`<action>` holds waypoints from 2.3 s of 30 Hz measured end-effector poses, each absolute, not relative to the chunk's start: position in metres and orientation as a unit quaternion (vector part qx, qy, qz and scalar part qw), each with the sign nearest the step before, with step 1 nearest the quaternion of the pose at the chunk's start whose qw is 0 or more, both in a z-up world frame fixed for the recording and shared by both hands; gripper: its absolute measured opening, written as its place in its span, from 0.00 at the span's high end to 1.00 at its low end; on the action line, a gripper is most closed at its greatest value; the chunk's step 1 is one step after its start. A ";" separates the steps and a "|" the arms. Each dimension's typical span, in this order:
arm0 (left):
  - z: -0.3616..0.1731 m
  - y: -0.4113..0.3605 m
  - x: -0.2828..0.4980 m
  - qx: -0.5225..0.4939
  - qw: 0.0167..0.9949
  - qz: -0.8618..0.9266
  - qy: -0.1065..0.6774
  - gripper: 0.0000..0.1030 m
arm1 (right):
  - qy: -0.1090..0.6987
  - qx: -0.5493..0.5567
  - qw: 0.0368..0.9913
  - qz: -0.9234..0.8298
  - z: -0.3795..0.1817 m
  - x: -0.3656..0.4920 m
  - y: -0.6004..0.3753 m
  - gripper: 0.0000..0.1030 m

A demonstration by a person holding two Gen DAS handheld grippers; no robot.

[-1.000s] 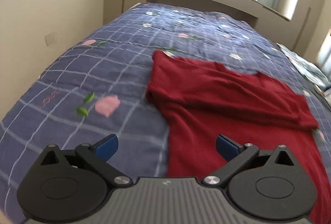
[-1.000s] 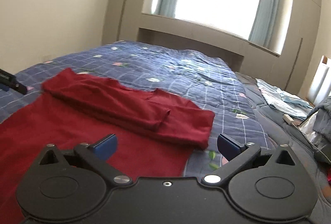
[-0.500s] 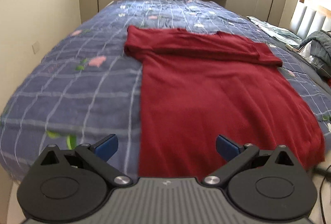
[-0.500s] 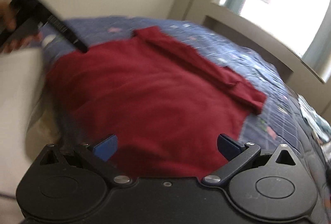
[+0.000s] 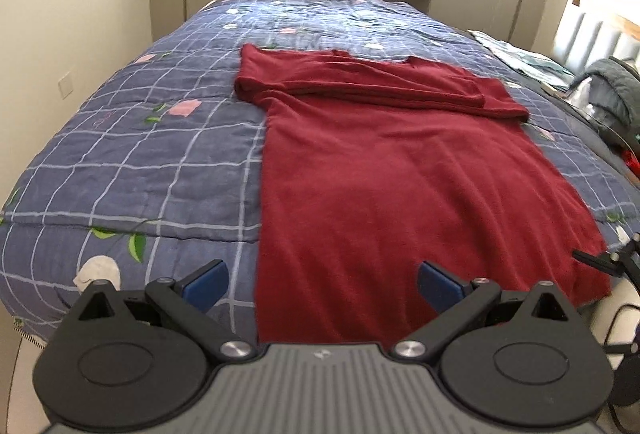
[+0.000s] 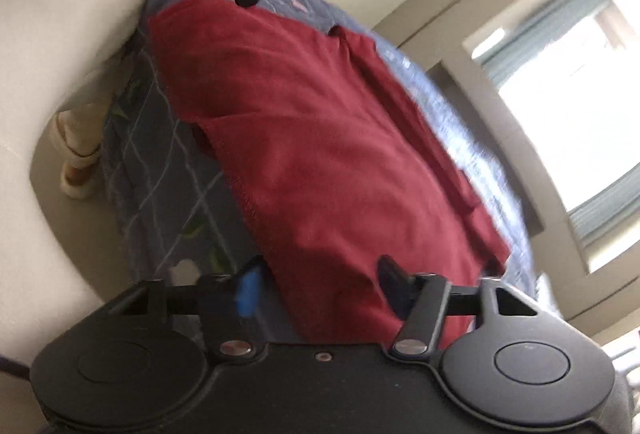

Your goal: Fold small clothes

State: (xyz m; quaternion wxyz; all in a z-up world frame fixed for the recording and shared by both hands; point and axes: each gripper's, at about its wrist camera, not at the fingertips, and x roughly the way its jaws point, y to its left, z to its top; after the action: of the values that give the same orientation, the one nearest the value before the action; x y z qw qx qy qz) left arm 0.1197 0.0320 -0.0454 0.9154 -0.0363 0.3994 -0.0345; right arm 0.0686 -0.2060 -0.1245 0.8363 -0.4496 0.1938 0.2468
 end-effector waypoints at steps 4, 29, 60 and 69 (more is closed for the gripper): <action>-0.043 0.019 0.112 -0.021 0.918 -0.074 0.389 0.00 | 0.171 -0.424 0.850 0.262 -0.112 0.066 -0.209 0.85; -0.068 -0.090 0.098 0.246 0.919 -0.050 0.305 0.45 | 0.261 -0.165 0.897 0.317 0.009 0.137 -0.239 0.91; -0.074 -0.041 0.072 0.397 0.866 -0.108 0.283 0.96 | 0.242 -0.342 0.874 0.247 -0.082 0.082 -0.250 0.87; -0.012 -0.025 0.125 0.324 0.888 -0.137 0.297 0.96 | 0.235 -0.316 0.882 0.257 -0.031 0.114 -0.250 0.90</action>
State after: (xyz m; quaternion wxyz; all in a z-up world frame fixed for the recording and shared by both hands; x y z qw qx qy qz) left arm 0.1246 -0.0246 -0.0118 0.8880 0.3235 0.2967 -0.1367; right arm 0.1142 -0.2504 -0.0310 0.8825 -0.3162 0.2349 0.2570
